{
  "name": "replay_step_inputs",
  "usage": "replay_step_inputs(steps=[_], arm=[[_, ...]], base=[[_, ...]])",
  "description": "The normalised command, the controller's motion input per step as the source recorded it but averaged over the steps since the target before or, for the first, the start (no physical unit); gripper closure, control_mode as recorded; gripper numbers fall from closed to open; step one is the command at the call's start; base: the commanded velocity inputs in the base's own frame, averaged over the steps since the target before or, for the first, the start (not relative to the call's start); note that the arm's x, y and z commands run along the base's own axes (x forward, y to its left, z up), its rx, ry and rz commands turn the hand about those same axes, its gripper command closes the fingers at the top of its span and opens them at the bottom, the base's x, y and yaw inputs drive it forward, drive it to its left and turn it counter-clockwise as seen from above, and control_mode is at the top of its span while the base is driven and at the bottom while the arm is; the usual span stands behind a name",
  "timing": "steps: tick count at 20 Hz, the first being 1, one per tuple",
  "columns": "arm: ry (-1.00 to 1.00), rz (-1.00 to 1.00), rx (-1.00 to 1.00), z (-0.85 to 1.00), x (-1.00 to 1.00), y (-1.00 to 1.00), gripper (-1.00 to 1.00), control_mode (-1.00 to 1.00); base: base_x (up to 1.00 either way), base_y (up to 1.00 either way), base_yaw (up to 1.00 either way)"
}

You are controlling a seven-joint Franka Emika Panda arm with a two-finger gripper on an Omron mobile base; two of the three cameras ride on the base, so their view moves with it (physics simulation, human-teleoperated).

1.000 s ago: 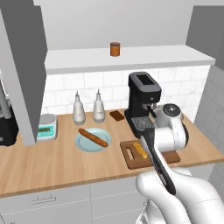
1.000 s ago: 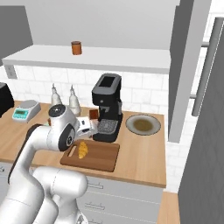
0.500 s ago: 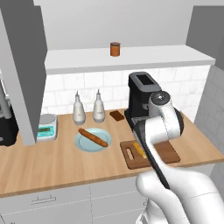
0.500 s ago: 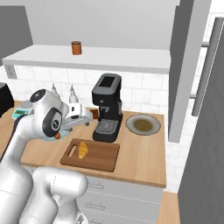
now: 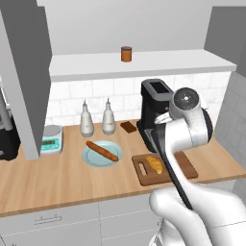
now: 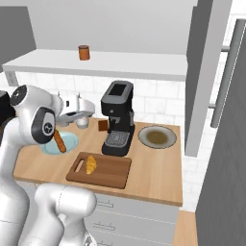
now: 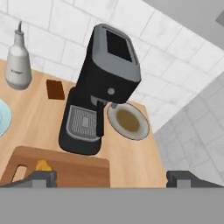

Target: From the different types of pastries on the counter, select a croissant and place it on the cutting board. Then retrieve a jar of jam from the cabinet and place it alongside the croissant on the cutting board.

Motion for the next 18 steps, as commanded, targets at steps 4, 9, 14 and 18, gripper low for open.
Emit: replay_step_inputs(steps=[4,9,14,18], arm=[[0.00,0.00,0.04,0.05,0.00,0.00,-1.00,-1.00],[-0.13,0.08,0.07,0.75,-0.23,0.00,-1.00,-1.00],[-0.19,0.04,0.03,0.73,-0.46,0.02,-1.00,-1.00],[-0.22,0.00,0.00,0.58,-0.64,0.26,-1.00,-1.00]], base=[[0.00,0.00,0.00],[0.00,0.00,0.00],[0.00,0.00,0.00],[0.00,0.00,0.00]])
